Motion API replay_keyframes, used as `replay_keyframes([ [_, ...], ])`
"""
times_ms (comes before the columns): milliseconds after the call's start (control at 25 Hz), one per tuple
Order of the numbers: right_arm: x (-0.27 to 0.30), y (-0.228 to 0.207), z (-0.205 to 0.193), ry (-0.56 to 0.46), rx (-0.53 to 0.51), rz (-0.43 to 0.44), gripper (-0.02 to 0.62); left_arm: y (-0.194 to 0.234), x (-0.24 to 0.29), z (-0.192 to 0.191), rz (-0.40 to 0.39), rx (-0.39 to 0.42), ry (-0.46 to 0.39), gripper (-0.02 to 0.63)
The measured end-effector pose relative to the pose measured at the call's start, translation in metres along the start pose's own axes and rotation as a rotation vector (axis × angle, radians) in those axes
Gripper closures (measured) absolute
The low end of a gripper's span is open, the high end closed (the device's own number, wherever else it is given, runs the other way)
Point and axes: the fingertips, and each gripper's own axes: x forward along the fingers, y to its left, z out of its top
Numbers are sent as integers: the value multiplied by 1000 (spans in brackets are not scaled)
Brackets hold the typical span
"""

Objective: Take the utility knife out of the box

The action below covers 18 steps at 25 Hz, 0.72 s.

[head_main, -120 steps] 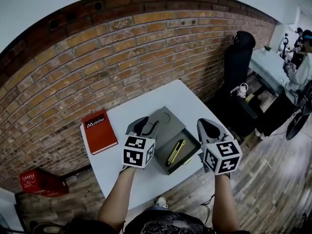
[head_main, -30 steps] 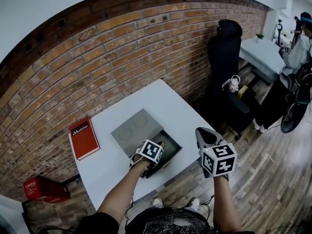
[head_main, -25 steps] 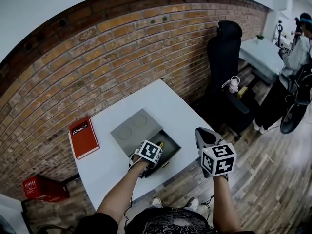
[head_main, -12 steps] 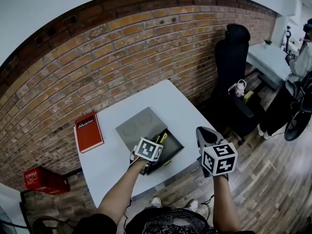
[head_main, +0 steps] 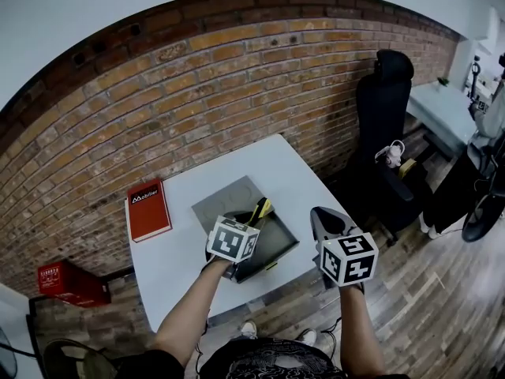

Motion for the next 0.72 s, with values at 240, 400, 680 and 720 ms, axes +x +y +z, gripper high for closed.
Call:
replay_keyframes([
  [240,-2,3,11,-37,-3,16,574,3,-29,34,27,17,-116,477],
  [400,-5,3,17,-53,-15,23,575,8,-49,55,55,13,-206,477],
  [680,-11,3,28,-75,-30,27,575,17,-85,79,119,-2,-375,477],
  [720,-12,2,30,-81,-29,26,575,18,-91,81,130,-5,-397,477],
])
